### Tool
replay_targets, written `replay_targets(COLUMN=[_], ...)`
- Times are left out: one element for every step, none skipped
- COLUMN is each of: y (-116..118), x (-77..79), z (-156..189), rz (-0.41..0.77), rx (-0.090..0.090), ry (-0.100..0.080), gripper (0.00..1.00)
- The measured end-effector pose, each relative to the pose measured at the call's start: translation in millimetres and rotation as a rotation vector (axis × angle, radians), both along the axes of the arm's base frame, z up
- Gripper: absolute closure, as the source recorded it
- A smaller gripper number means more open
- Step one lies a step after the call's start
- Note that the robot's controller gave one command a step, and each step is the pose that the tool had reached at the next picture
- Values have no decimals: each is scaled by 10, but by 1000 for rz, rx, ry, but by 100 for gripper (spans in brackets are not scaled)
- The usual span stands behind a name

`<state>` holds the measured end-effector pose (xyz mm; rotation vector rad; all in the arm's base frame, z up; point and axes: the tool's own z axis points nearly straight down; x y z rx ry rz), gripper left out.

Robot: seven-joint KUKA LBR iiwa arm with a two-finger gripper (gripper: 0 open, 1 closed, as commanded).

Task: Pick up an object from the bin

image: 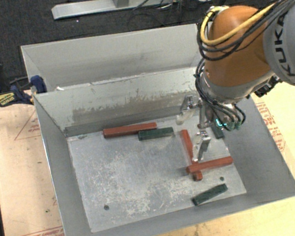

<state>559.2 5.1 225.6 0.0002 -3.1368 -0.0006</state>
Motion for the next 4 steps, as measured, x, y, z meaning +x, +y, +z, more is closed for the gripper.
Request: replay_targets(y=[0, -125, -199, -434], x=[9, 118, -52, -193], z=[23, 519, 201, -485], rz=[0, 69, 143, 165], rx=[0, 0, -1, 1], ry=[-4, -4, -15, -9], gripper=[0, 0, 0, 0])
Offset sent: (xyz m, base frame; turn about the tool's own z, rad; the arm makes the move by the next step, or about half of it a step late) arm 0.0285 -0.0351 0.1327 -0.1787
